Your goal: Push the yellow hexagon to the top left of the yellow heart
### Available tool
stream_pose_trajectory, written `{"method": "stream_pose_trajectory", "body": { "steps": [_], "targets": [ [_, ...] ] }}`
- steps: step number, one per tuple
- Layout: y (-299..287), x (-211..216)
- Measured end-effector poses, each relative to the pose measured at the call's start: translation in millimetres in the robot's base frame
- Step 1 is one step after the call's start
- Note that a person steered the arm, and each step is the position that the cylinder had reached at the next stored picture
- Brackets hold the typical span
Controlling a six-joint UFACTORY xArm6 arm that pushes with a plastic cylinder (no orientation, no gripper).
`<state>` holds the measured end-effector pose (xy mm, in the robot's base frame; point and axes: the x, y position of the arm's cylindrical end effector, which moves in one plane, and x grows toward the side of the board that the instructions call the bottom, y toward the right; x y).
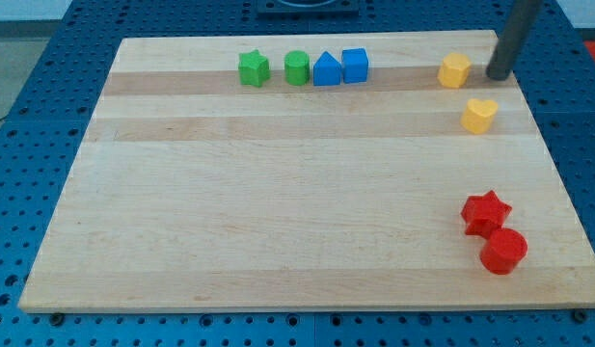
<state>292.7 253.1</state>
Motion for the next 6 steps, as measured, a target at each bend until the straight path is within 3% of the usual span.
{"method": "stream_pose_trajectory", "body": {
  "steps": [3,6],
  "targets": [
    [-57.0,-33.4],
    [-65.3,-8.7]
  ]
}}
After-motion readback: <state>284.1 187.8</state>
